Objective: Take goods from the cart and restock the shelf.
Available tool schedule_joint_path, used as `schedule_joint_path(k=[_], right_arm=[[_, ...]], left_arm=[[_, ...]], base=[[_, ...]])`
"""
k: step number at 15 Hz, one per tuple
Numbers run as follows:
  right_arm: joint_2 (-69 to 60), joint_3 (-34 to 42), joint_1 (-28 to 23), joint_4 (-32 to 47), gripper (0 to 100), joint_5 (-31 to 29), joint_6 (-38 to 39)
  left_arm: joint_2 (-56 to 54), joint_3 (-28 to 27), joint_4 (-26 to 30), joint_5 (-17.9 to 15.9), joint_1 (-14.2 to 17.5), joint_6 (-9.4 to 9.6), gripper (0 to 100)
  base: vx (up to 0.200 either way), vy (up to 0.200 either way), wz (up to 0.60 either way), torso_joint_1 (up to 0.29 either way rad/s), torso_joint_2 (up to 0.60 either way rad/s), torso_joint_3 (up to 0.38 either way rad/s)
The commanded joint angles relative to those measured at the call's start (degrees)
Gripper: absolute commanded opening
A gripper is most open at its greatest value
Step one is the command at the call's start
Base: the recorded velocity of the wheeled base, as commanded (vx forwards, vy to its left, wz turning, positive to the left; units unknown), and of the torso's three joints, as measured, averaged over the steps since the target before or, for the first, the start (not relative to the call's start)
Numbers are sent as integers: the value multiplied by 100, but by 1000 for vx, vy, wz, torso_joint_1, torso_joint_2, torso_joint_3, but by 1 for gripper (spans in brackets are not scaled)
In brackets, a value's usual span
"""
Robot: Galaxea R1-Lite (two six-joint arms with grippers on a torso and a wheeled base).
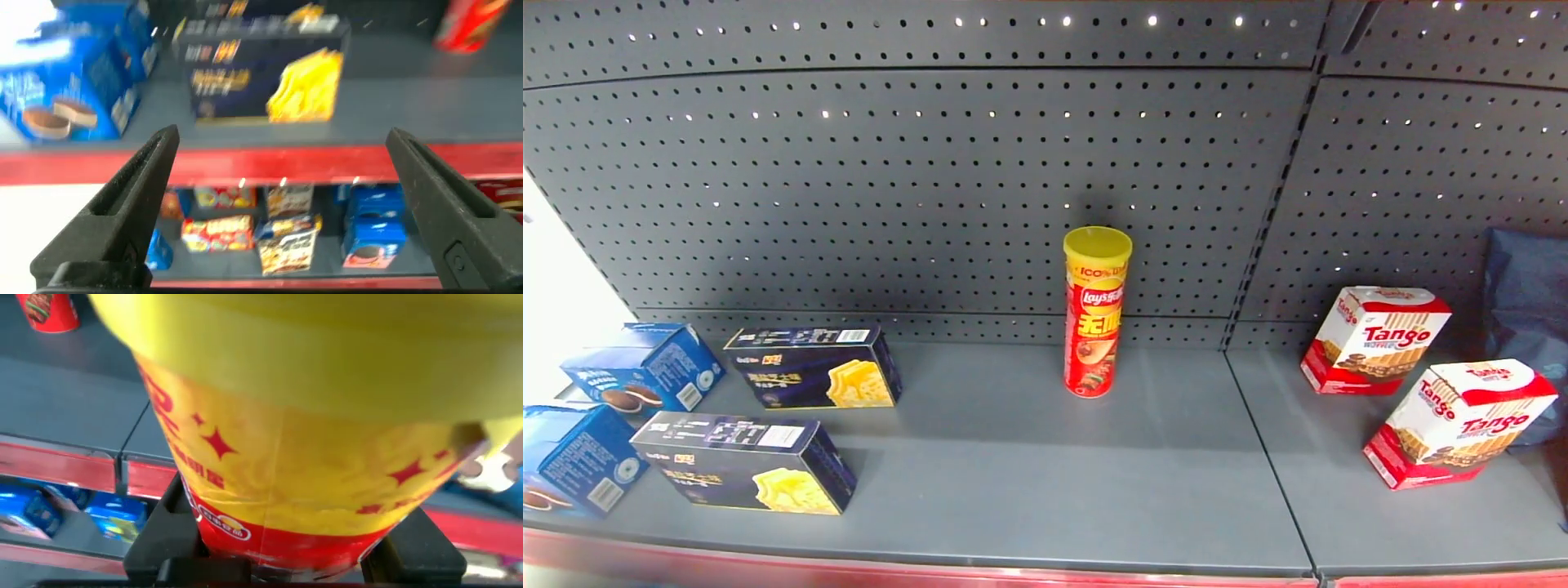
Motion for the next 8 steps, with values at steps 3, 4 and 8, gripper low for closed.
schedule_joint_path(k=[3,4,8], right_arm=[[230,-113,-75,1,0,-27,-333],[467,-306,-40,-7,0,-1,-342],[766,-544,-57,-69,0,-27,-131]], left_arm=[[3092,-2724,417,-1900,-110,412,100],[3742,-2900,417,-2208,-136,676,100],[5553,-3788,399,-2199,-1314,614,100]], base=[[0,0,0,0,0,0],[0,0,0,0,0,0],[0,0,0,0,0,0]])
